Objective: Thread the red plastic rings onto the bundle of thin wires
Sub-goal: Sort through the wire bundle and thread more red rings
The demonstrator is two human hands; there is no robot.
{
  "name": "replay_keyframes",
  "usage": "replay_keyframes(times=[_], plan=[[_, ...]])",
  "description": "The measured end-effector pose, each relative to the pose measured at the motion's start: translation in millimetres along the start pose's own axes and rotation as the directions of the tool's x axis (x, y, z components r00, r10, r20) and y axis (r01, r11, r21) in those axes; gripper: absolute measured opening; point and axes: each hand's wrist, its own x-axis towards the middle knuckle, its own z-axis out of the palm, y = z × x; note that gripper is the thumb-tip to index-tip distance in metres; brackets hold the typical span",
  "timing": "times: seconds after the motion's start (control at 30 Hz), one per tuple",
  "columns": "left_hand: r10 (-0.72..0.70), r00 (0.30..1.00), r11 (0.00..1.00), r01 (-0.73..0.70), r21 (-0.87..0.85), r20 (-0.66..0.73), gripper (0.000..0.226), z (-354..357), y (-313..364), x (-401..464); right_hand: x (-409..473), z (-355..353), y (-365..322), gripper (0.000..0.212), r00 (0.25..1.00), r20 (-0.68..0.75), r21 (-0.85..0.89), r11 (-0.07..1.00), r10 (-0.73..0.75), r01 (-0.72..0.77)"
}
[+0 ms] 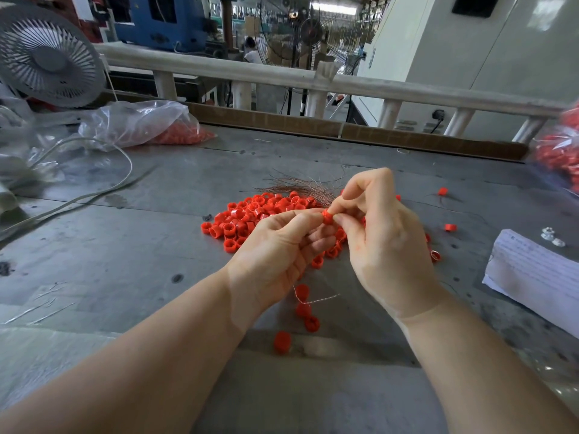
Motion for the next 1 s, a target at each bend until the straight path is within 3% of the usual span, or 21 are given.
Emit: replay_keyframes(times=[0.33, 0.7, 1.0], plan=[[-0.03, 0.999, 0.999, 0.029, -0.037, -0.018, 0.017, 1.6, 0.6, -2.5, 0.4, 1.6, -2.0, 0.029, 0.998, 0.004, -0.049, 0.997, -0.056, 0.056], [-0.116, 0.993, 0.988, 0.113, -0.102, -0.021, 0.036, 0.7, 4.2, -2.4, -0.5, 1.0, 2.3, 0.031, 0.998, -0.033, 0.066, 0.997, 0.051, -0.048], [-0.114, 0.993, 0.991, 0.112, -0.068, -0.02, 0.016, -0.4, 2.6, -0.2, 0.6, -0.4, 4.7, 0.033, 0.998, -0.012, 0.068, 0.996, 0.056, -0.055]])
